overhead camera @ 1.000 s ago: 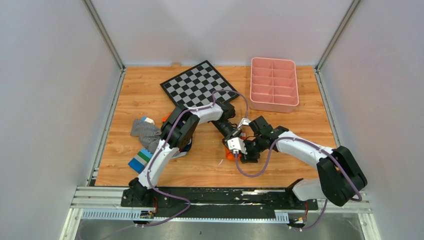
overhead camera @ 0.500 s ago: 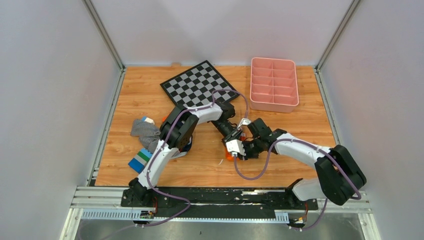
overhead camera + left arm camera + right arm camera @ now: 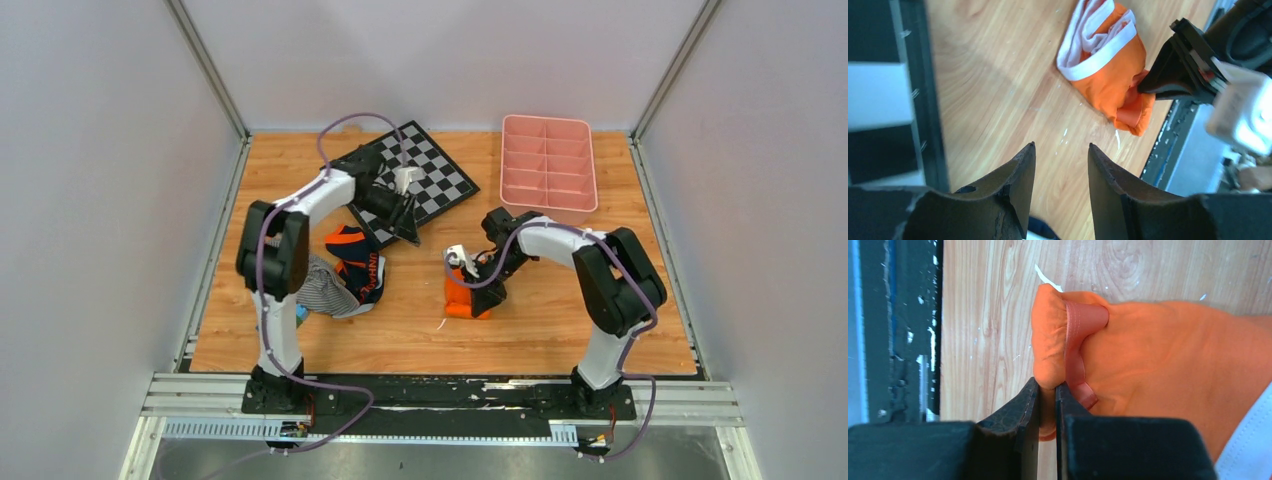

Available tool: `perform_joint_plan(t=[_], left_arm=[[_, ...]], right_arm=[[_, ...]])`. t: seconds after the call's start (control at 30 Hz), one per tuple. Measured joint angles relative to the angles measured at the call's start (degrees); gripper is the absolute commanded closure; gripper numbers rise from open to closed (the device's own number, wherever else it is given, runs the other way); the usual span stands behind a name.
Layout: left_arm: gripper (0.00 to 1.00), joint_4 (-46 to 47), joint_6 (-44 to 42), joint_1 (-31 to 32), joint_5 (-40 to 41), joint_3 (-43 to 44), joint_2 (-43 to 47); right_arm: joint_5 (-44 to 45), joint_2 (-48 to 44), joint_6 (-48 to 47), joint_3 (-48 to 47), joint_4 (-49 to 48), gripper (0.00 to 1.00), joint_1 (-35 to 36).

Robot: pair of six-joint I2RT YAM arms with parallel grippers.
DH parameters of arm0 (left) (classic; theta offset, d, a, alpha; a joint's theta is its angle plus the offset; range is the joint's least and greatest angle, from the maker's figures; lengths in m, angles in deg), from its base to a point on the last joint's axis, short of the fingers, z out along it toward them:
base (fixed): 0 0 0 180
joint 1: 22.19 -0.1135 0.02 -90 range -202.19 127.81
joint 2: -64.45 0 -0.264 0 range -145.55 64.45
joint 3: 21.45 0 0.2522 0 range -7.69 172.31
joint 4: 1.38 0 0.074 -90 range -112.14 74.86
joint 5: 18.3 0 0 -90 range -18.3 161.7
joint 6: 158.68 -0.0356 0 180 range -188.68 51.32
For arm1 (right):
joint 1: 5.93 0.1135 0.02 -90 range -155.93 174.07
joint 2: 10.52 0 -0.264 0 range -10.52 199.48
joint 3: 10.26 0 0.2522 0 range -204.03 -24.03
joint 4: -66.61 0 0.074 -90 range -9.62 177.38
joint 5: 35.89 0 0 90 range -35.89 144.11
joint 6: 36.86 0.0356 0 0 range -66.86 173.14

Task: Roll the underwear
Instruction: Roll the underwear to the center of the board.

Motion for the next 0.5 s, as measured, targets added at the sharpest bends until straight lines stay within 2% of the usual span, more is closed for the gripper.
perform_joint_plan(t=[0.13, 0.23, 0.3, 0.37, 0.5], left_arm=[[0.48, 9.33, 2.95, -2.32, 5.84, -11.21, 14.45], [0.5, 19.93, 3.34, -1.33, 10.25, -23.37, 30.97], [0.5, 21.03, 1.79, -0.2, 11.96, -24.11, 37.86], [0.52, 23.45, -1.05, 1.33, 13.49, -22.6, 40.83], [0.52, 22.88, -8.59, 5.95, 17.49, -21.73, 41.42]], right_arm=[[-3.87, 5.81, 3.04, -4.48, 4.94, 1.0, -3.1], [-7.06, 11.67, 7.21, -9.27, 9.86, 1.0, -5.6], [-8.85, 16.2, 9.99, -13.09, 14.05, 1.0, -6.84], [-10.29, 20.15, 12.44, -16.24, 17.7, 1.0, -7.78], [-11.67, 26.56, 15.87, -21.86, 24.41, 1.0, -8.81]])
